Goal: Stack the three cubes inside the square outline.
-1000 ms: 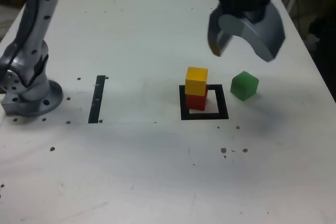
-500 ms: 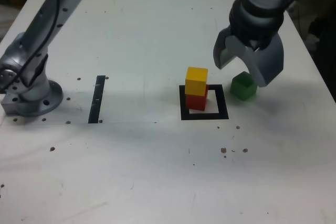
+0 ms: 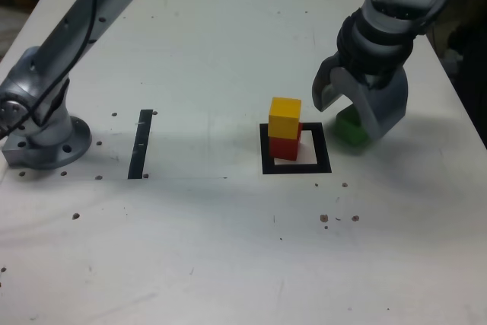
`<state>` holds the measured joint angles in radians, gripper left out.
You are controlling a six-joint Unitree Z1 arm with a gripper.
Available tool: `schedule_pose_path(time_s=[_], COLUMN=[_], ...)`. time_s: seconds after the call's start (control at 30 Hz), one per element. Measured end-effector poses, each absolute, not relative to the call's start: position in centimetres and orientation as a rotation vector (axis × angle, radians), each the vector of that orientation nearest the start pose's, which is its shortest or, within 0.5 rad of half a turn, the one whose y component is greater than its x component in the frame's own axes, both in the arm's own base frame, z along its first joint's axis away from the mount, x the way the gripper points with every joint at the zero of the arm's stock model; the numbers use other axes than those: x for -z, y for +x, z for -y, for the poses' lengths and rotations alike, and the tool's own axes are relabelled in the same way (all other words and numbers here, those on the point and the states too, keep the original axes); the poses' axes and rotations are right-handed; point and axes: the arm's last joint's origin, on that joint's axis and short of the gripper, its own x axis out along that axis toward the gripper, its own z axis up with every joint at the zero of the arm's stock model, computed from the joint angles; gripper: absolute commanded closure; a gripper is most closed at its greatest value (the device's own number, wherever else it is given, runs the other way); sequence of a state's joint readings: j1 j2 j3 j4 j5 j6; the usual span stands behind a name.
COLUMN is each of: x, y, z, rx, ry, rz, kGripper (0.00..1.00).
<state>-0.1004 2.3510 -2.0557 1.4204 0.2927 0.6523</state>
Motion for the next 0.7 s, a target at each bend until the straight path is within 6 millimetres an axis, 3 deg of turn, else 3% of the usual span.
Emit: schedule_pose_path(time_s=[0.4, 0.6, 0.7], x=[-21.9, -21.4, -21.6], y=[45.5, 45.8, 45.9], z=[3.3, 3.3, 3.3], rx=[0.450, 0.461, 0.454], ry=[0.802, 0.796, 0.784], rz=[-1.711, -1.712, -1.703], kGripper=[0.44, 0.66, 0.72])
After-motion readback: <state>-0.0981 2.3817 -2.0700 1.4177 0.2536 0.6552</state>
